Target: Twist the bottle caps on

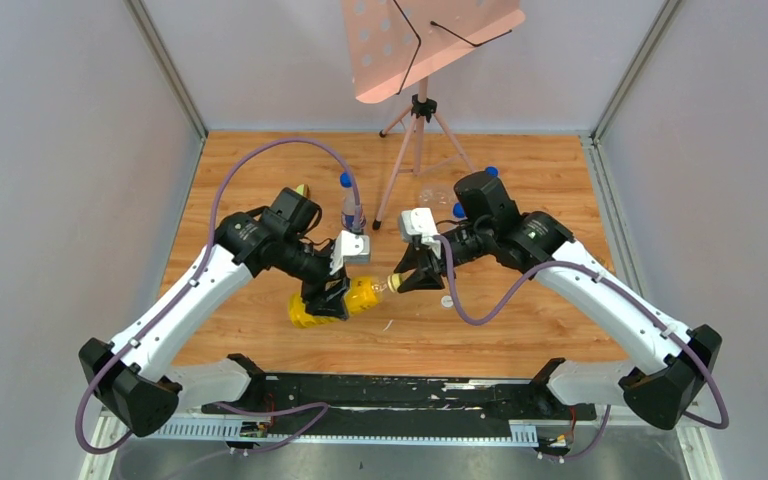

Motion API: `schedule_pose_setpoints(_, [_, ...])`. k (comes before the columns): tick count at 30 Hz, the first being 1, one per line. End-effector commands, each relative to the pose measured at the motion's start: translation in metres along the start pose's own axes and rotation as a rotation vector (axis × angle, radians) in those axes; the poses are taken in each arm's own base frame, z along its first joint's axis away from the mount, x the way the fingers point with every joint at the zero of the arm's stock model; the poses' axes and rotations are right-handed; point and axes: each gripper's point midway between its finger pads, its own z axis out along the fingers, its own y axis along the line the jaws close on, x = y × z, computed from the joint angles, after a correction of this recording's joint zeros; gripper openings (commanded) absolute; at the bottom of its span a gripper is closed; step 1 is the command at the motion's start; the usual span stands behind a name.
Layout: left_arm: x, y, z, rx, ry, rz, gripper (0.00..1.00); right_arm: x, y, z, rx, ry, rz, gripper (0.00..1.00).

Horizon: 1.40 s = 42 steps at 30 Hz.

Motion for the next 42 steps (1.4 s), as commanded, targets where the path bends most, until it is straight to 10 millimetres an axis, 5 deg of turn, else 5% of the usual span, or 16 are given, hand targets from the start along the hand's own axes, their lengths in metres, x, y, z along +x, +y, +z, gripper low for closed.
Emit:
schedule_pose_setpoints(1, [-0.070, -0.001, -0.003, 0.013, -0.300, 0.142, 0.00, -0.002, 0.006, 0.008, -0.019, -0.033, -0.162, 0.00])
schedule_pose_setpoints(9, [-0.075, -0.011, -0.007, 0.006, -0.395, 0.239, 0.00, -0.002, 0.021, 0.011, -0.092, -0.096, -0.202, 0.00])
schedule_pose_setpoints(20, [-0.080, -0.011, -0.010, 0.005, -0.411, 0.337, 0.00, -0.012, 0.017, 0.008, -0.130, -0.136, -0.167, 0.00])
schedule_pose_setpoints(34, [-0.113, 0.013, -0.036, -0.288, -0.648, 0.402, 0.00, -0.006, -0.011, 0.013, -0.009, -0.068, 0.243, 0.00])
schedule_pose_setpoints(42, [-0.121, 0.030, -0.045, -0.474, -0.712, 0.392, 0.00, 0.001, -0.032, 0.018, 0.150, -0.025, 0.638, 0.00])
